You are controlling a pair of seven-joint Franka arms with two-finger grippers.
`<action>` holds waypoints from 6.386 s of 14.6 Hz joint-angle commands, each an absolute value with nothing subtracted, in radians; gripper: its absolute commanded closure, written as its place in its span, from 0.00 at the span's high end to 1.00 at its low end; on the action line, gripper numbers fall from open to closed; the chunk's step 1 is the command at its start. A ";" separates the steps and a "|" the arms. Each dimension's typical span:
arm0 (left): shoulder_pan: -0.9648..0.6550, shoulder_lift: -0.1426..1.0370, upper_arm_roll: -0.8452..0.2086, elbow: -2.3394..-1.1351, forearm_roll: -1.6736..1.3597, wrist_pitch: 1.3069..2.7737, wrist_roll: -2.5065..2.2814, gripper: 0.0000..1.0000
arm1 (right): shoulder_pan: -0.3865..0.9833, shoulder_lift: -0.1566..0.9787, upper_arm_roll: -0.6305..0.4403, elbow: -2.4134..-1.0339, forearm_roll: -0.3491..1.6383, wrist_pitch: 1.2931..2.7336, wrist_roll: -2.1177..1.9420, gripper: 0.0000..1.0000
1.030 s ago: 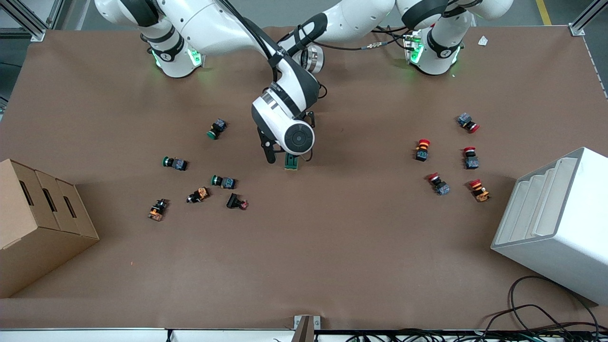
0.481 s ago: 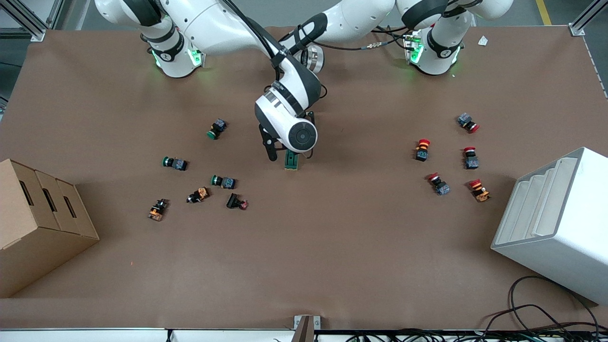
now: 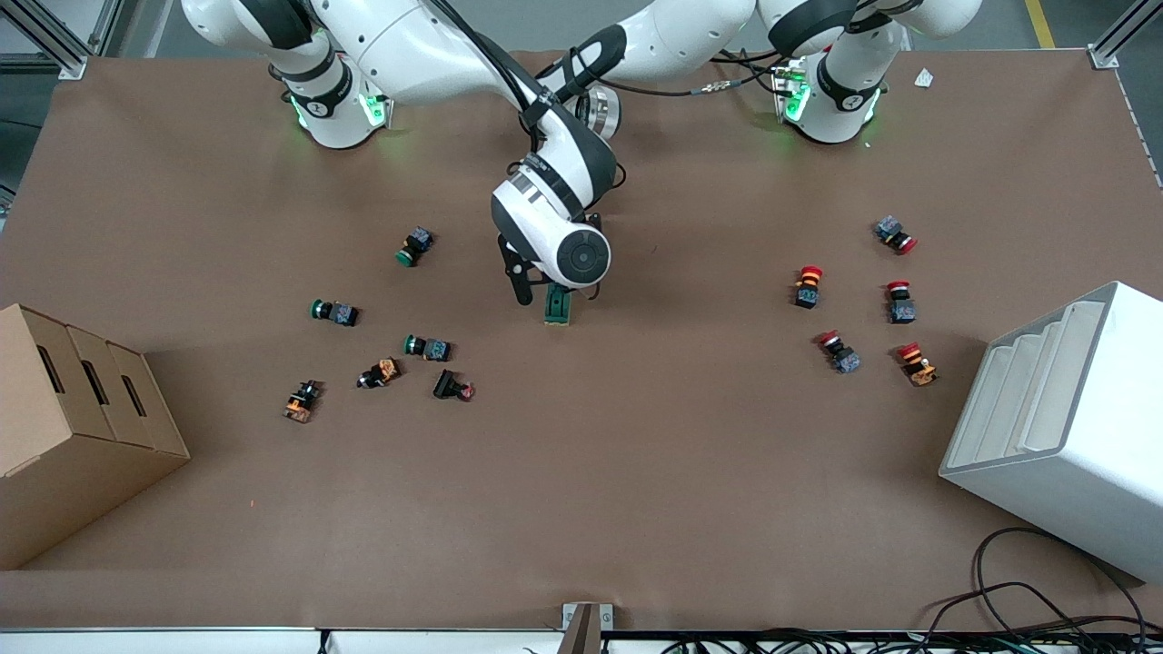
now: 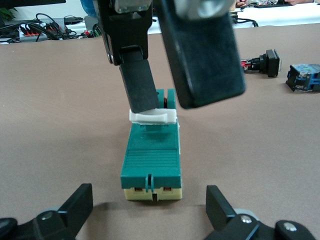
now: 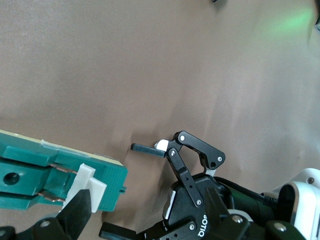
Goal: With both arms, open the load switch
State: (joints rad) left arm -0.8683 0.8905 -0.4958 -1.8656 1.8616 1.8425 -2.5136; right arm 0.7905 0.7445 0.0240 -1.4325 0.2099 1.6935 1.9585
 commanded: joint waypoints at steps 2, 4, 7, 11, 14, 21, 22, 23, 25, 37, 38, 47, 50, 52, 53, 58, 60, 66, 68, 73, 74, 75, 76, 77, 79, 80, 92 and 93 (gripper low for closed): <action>-0.871 0.920 -0.482 -1.875 1.868 1.842 -2.533 1.00 | 0.807 0.739 0.020 -1.479 0.189 1.735 1.968 1.00; -0.870 0.919 -0.482 -1.873 1.868 1.842 -2.533 1.00 | 0.807 0.739 0.020 -1.488 0.178 1.749 1.968 1.00; -0.870 0.920 -0.482 -1.875 1.868 1.842 -2.531 1.00 | 0.807 0.738 0.020 -1.488 0.178 1.749 1.968 1.00; -0.868 0.916 -0.482 -1.875 1.867 1.830 -2.522 1.00 | 0.790 0.729 0.012 -1.476 0.176 1.743 1.939 1.00; -0.864 0.908 -0.483 -1.871 1.858 1.827 -2.517 1.00 | 0.741 0.686 0.011 -1.468 0.176 1.738 1.840 1.00; -0.857 0.865 -0.545 -1.809 1.660 1.829 -2.510 1.00 | 0.536 0.545 0.008 -1.480 0.097 1.714 1.377 1.00; -0.856 0.856 -0.560 -1.781 1.608 1.829 -2.490 1.00 | 0.490 0.525 0.008 -1.480 0.092 1.697 1.279 1.00; -0.856 0.851 -0.569 -1.752 1.548 1.829 -2.459 1.00 | 0.438 0.506 0.008 -1.480 0.092 1.680 1.168 1.00; -0.853 0.818 -0.571 -1.695 1.398 1.829 -2.346 1.00 | 0.346 0.465 0.008 -1.480 0.091 1.651 0.949 1.00; -0.553 0.545 -0.571 -1.447 0.781 1.825 -1.723 1.00 | -0.044 0.322 0.005 -1.470 -0.021 1.598 -0.035 1.00; -0.514 0.508 -0.571 -1.448 0.729 1.816 -1.665 1.00 | -0.040 0.316 -0.005 -1.470 -0.021 1.598 -0.035 1.00; -0.151 0.341 -0.574 -1.390 0.389 1.677 -1.165 1.00 | 0.018 0.258 -0.097 -1.467 -0.012 1.586 -0.023 1.00; -0.051 0.289 -0.572 -1.390 0.344 1.646 -0.935 1.00 | 0.005 0.245 -0.084 -1.453 -0.012 1.583 -0.023 1.00; 0.001 0.226 -0.537 -1.397 0.284 1.646 -0.760 1.00 | -0.020 0.244 -0.055 -1.450 -0.012 1.583 -0.023 1.00; -0.003 0.204 -0.469 -1.400 0.249 1.644 -0.661 1.00 | -0.038 0.238 -0.034 -1.450 -0.012 1.582 -0.023 1.00; -0.014 0.108 -0.253 -1.402 0.140 1.554 -0.252 1.00 | -0.054 0.232 -0.014 -1.451 -0.014 1.583 -0.023 1.00; -0.009 0.080 -0.209 -1.402 0.106 1.507 -0.177 1.00 | -0.045 0.230 -0.014 -1.451 -0.017 1.582 -0.025 1.00; -0.003 -0.009 -0.144 -1.483 0.063 1.485 -0.098 1.00 | -0.051 0.210 -0.025 -1.395 -0.021 1.490 -0.032 1.00; 0.000 -0.032 -0.144 -1.506 0.046 1.485 -0.055 1.00 | -0.051 0.210 -0.023 -1.353 -0.023 1.442 -0.034 1.00; 0.038 -0.095 -0.144 -1.598 0.011 1.485 -0.026 1.00 | -0.055 0.218 -0.025 -1.345 -0.023 1.424 -0.028 1.00; 0.038 -0.104 -0.144 -1.606 0.011 1.485 -0.026 1.00 | -0.052 0.218 -0.026 -1.345 -0.023 1.424 -0.026 1.00; 0.037 -0.110 -0.144 -1.608 0.011 1.485 -0.025 1.00 | -0.052 0.216 -0.028 -1.344 -0.023 1.424 -0.026 1.00; 0.037 -0.113 -0.144 -1.608 0.011 1.483 -0.023 1.00 | -0.054 0.216 -0.026 -1.342 -0.021 1.427 -0.029 1.00; 0.038 -0.115 -0.147 -1.608 0.009 1.476 -0.023 1.00 | -0.057 0.218 -0.026 -1.326 -0.018 1.424 -0.028 1.00; 0.037 -0.115 -0.150 -1.606 0.009 1.463 -0.023 1.00 | -0.054 0.216 -0.026 -1.319 -0.015 1.422 -0.028 1.00; 0.037 -0.114 -0.150 -1.605 0.005 1.463 -0.023 1.00 | -0.052 0.210 -0.026 -1.319 -0.015 1.405 -0.028 1.00; 0.041 -0.087 -0.147 -1.577 -0.029 1.480 -0.025 1.00 | -0.052 -0.017 -0.021 -1.531 -0.006 1.404 -0.023 1.00; 0.043 -0.087 -0.146 -1.575 -0.028 1.480 -0.025 1.00 | -0.052 -0.021 -0.023 -1.531 -0.006 1.399 -0.021 1.00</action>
State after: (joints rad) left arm 0.0331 -0.0825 -0.1450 -1.5833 -0.0267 1.4756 -0.0422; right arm -0.0410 0.0416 -0.0352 -1.4566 -0.0039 1.3731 -0.0271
